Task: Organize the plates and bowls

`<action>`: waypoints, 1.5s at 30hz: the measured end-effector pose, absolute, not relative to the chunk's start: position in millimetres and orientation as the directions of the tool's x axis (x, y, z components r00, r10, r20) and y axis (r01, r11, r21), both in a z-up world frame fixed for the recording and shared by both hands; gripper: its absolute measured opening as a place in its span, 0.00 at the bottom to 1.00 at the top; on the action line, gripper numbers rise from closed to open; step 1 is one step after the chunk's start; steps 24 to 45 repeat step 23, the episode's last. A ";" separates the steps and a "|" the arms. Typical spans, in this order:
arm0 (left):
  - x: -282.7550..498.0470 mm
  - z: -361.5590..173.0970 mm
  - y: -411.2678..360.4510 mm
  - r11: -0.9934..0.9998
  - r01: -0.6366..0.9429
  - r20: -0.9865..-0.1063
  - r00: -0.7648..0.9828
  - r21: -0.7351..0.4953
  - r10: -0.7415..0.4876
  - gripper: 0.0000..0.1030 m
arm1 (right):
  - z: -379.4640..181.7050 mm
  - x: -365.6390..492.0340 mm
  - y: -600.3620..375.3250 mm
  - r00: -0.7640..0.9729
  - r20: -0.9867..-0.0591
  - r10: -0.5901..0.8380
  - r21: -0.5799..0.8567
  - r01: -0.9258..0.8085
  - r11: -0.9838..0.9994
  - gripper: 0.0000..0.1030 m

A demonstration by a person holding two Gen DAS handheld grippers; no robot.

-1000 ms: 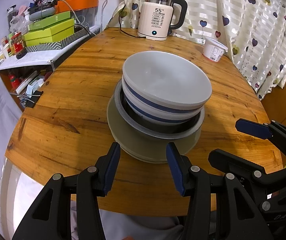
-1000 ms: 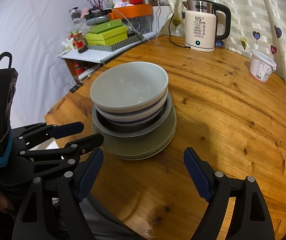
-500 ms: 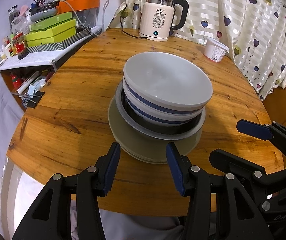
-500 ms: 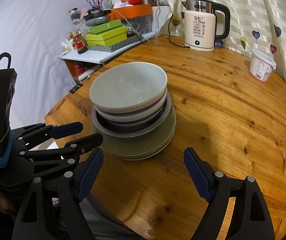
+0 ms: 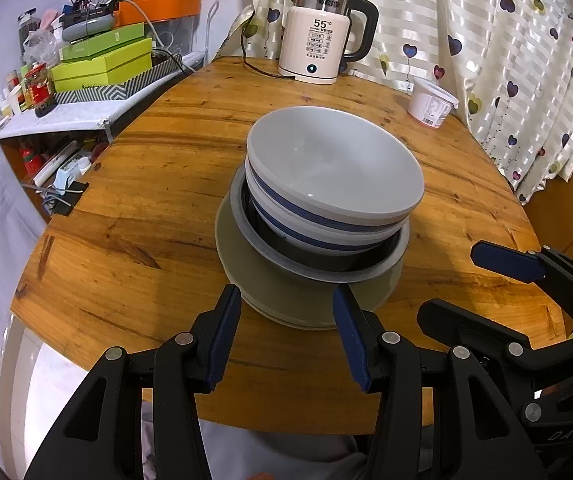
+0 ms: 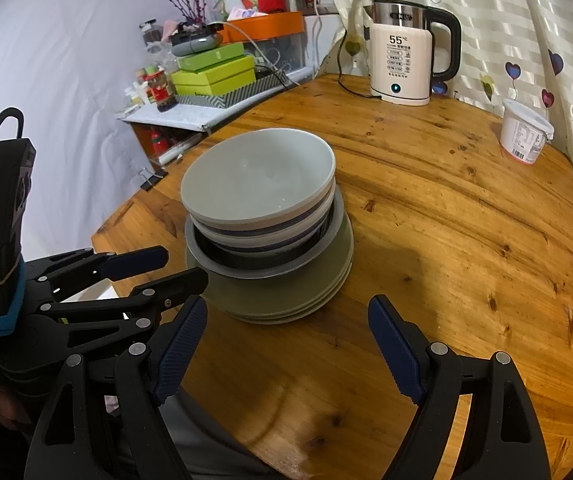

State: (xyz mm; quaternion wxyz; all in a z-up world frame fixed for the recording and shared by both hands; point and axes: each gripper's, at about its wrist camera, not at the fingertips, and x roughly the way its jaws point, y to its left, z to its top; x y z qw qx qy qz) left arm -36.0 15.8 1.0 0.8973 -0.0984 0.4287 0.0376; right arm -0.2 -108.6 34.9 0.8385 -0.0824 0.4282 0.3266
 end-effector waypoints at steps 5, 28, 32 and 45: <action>-35.7 1.3 15.8 0.978 -0.152 -0.777 0.630 -0.143 -0.015 0.48 | 35.0 0.1 -108.7 0.420 -0.771 0.478 0.142 -0.619 0.772 0.81; -35.5 2.9 18.3 0.977 -0.157 -0.773 0.635 -0.146 -0.013 0.48 | 36.4 -0.9 -104.8 0.419 -0.771 0.479 0.142 -0.620 0.772 0.81; -35.5 2.9 18.3 0.977 -0.157 -0.773 0.635 -0.146 -0.013 0.48 | 36.4 -0.9 -104.8 0.419 -0.771 0.479 0.142 -0.620 0.772 0.81; -35.5 2.9 18.3 0.977 -0.157 -0.773 0.635 -0.146 -0.013 0.48 | 36.4 -0.9 -104.8 0.419 -0.771 0.479 0.142 -0.620 0.772 0.81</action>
